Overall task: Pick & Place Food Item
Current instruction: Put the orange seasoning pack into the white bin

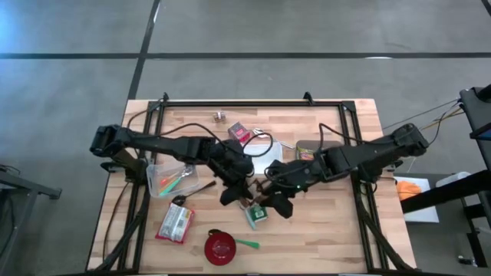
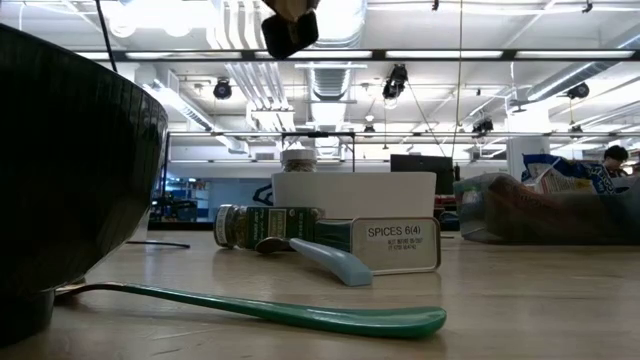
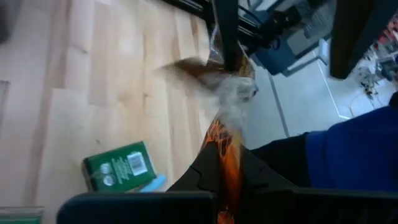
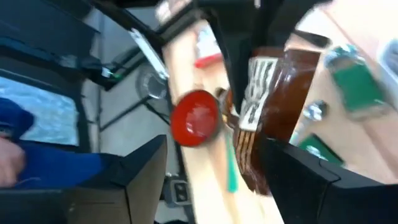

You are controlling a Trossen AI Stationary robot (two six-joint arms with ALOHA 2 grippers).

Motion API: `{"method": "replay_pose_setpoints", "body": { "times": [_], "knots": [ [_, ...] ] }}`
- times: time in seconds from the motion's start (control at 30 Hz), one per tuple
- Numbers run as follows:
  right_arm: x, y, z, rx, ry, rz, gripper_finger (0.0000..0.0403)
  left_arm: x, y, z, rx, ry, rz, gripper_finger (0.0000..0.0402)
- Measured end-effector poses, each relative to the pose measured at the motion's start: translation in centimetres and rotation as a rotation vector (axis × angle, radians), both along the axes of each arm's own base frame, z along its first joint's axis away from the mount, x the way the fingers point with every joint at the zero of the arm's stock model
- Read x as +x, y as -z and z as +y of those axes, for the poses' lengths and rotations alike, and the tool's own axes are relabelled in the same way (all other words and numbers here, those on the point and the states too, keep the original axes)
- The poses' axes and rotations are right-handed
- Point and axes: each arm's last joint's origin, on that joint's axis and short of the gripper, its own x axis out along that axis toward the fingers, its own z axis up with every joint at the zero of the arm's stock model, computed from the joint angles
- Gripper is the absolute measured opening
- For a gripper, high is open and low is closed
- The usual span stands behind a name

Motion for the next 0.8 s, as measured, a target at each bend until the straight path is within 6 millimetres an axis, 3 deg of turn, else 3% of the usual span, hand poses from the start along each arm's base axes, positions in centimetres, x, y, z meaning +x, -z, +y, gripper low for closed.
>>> {"method": "replay_pose_setpoints", "body": {
  "times": [0.37, 0.8],
  "knots": [
    [-1.2, -3.3, -3.3, -0.129, 0.117, 0.091, 0.0251, 0.1, -0.1, 1.1, -0.009, -0.029, -0.003, 0.0004],
    [-0.8, -3.3, -5.2, -0.014, 0.053, 0.130, 0.0250, 0.6, -0.8, 1.9, -0.013, -0.063, -0.078, 0.0004]
  ]
}}
